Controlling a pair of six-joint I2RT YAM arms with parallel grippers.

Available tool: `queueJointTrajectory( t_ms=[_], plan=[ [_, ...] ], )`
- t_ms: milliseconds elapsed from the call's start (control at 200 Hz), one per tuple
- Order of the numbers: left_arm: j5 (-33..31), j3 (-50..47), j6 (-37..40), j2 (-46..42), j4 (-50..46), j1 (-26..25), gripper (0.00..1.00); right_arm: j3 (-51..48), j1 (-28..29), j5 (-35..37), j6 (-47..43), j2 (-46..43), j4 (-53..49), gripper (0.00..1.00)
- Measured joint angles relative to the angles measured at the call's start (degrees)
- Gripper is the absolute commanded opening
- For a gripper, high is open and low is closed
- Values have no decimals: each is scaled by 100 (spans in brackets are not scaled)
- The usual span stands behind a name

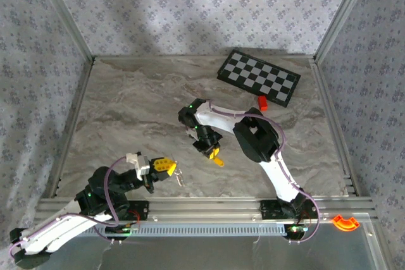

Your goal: Put the keys on the keyring

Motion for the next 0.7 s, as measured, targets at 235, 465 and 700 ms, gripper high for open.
queueJointTrajectory(
  t_ms=[235,465,700],
  plan=[
    [0,0,-57,0,2,0,0,-66,7,142,26,-46,50,7],
    [-20,-4,-83,0,7,0,0,-614,122,463,380,-566,457,2],
    [-35,-22,-98,0,15,0,0,-1969,400,1016,1104,-1683,1526,0]
  ],
)
